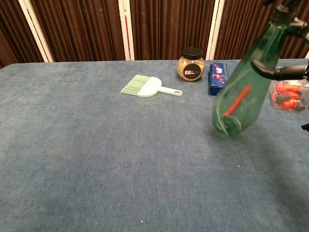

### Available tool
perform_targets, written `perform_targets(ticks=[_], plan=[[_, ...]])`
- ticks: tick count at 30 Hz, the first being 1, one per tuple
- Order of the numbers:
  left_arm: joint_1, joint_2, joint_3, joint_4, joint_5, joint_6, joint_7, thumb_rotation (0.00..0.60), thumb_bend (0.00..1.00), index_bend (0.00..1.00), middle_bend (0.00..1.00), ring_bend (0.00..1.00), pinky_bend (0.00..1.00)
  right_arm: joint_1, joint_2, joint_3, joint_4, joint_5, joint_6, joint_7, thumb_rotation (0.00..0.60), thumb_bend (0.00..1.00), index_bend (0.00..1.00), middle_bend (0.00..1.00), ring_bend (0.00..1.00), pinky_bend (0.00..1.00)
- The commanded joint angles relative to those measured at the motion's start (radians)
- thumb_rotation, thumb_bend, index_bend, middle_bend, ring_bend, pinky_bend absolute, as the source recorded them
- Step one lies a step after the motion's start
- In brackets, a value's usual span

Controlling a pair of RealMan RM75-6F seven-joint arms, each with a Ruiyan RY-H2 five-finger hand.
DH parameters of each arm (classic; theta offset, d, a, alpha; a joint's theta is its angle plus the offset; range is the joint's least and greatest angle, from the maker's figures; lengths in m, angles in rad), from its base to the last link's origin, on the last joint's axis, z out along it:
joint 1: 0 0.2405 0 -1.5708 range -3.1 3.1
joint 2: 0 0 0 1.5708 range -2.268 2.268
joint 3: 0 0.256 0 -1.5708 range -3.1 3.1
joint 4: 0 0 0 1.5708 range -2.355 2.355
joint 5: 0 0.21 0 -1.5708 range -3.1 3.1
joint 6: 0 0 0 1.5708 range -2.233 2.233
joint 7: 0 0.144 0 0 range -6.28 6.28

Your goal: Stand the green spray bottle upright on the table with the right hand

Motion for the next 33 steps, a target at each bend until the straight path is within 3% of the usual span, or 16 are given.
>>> perform_targets(ticks=[1, 16, 21, 24, 30, 33], plan=[[-0.001, 0.000, 0.001, -0.001, 0.001, -0.002, 0.000, 0.600, 0.01, 0.00, 0.00, 0.00, 0.00, -0.005, 0.020, 0.008, -0.019, 0.034, -0.034, -0.010, 0.600, 0.55, 0.91, 0.09, 0.00, 0.00], [-0.005, -0.002, 0.004, -0.004, -0.003, -0.010, 0.010, 0.600, 0.01, 0.00, 0.00, 0.00, 0.00, -0.020, 0.021, 0.008, 0.007, 0.045, -0.052, -0.013, 0.600, 0.55, 0.90, 0.09, 0.00, 0.00], [-0.005, -0.002, 0.007, -0.005, 0.001, -0.010, 0.012, 0.600, 0.01, 0.00, 0.00, 0.00, 0.00, -0.025, 0.025, 0.007, 0.006, 0.045, -0.055, -0.017, 0.600, 0.55, 0.85, 0.09, 0.00, 0.00], [-0.006, -0.002, 0.007, -0.005, 0.000, -0.010, 0.010, 0.600, 0.01, 0.00, 0.00, 0.00, 0.00, -0.028, 0.036, -0.003, 0.003, 0.035, -0.059, -0.034, 0.600, 0.54, 0.71, 0.05, 0.00, 0.00], [-0.006, -0.002, 0.006, -0.003, -0.001, -0.008, 0.006, 0.600, 0.01, 0.00, 0.00, 0.00, 0.00, -0.028, 0.082, -0.016, -0.029, 0.022, -0.084, -0.054, 0.600, 0.40, 0.12, 0.00, 0.00, 0.00], [-0.009, -0.003, 0.005, -0.002, -0.008, -0.017, 0.003, 0.600, 0.01, 0.00, 0.00, 0.00, 0.00, -0.029, 0.096, -0.017, -0.049, 0.023, -0.090, -0.070, 0.600, 0.36, 0.01, 0.00, 0.00, 0.00]])
